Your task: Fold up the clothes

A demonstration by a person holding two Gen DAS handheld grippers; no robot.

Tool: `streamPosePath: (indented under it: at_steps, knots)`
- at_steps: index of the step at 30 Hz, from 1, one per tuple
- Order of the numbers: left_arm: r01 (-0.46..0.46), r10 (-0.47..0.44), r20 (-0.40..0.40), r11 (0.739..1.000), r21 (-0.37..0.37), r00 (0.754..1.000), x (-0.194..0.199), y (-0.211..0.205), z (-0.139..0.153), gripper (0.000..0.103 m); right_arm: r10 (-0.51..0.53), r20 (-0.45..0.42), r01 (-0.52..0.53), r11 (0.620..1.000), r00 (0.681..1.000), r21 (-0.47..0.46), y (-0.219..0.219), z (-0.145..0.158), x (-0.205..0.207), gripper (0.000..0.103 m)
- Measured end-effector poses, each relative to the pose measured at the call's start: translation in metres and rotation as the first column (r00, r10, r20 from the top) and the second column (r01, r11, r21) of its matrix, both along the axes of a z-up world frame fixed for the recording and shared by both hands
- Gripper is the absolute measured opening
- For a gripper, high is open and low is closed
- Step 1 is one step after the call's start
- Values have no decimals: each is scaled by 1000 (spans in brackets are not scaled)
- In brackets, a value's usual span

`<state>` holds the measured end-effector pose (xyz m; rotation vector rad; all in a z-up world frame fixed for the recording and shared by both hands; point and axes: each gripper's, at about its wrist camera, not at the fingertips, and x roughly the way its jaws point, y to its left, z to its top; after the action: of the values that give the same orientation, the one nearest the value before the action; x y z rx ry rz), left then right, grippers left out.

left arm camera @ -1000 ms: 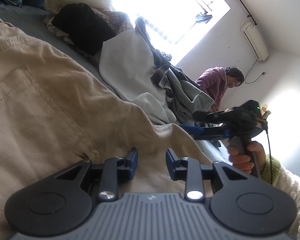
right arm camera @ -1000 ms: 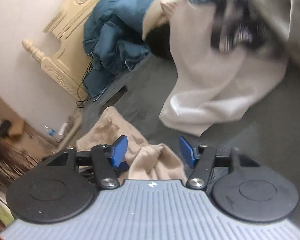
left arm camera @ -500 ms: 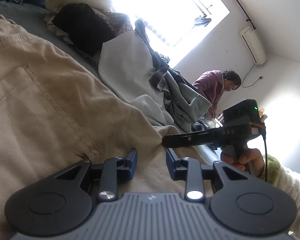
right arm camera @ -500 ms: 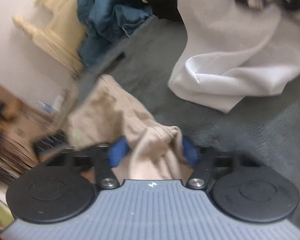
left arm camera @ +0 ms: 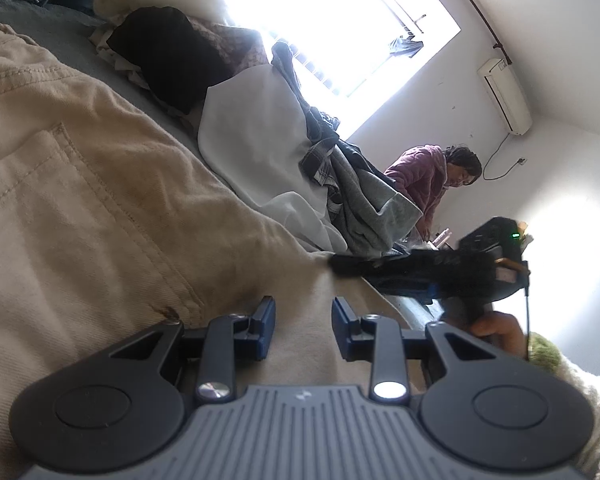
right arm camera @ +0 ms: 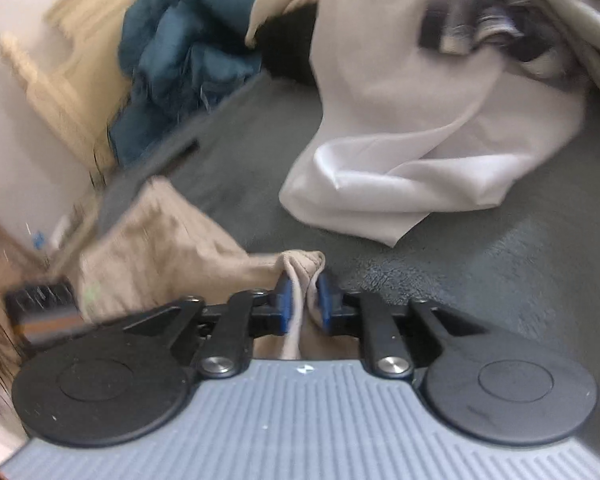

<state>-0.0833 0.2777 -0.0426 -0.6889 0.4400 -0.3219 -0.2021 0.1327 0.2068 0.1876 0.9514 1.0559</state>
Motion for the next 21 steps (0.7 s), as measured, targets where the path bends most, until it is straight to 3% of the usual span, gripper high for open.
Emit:
streamPosePath:
  at_steps: [4, 8, 11, 13, 16, 19, 21]
  knots:
    - [-5, 5, 4, 1000, 1, 1000, 0, 0, 0, 32, -117, 45, 115, 992, 992, 46, -16, 22, -13, 22]
    - [-7, 7, 11, 1000, -3, 1000, -1, 0, -1, 32, -76, 134, 70, 997, 988, 45, -2, 34, -39, 22]
    - [-11, 11, 14, 1000, -8, 1000, -2, 1, -2, 31, 1, 189, 11, 998, 982, -64, 35, 29, -51, 22]
    - [-12, 12, 11, 1000, -9, 1000, -1, 1, -2, 31, 31, 210, 7, 984, 977, -180, 63, 16, -51, 15]
    - [-11, 11, 10, 1000, -3, 1000, -2, 1, -1, 31, -53, 220, 98, 975, 974, -199, 67, 10, -36, 14]
    - [-10, 10, 13, 1000, -5, 1000, -2, 1, -2, 31, -221, 232, 248, 964, 947, -95, 29, 37, -36, 17]
    - [-9, 10, 14, 1000, -5, 1000, -2, 1, -2, 31, -255, 242, 279, 958, 936, -70, 0, 55, -54, 17]
